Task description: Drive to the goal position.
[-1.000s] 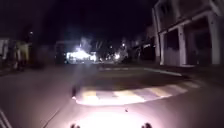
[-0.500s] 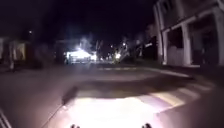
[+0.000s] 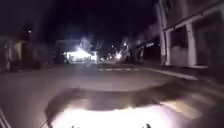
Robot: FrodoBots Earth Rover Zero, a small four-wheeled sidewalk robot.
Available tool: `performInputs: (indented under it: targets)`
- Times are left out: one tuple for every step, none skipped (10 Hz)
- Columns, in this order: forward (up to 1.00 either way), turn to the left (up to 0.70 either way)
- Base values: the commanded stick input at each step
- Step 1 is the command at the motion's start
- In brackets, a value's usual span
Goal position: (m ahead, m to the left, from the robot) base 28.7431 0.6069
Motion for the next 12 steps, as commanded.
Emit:
performInputs:
  targets:
    - [0.7,0.0]
    - [0.7,0.0]
    - [0.7,0.0]
    - [0.7,0.0]
    - [0.7,0.0]
    - [0.7,0.0]
    - [0.7,0.0]
    - [0.7,0.0]
    - [0.7,0.0]
    - [0.7,0.0]
    - [0.7,0.0]
    - [0.7,0.0]
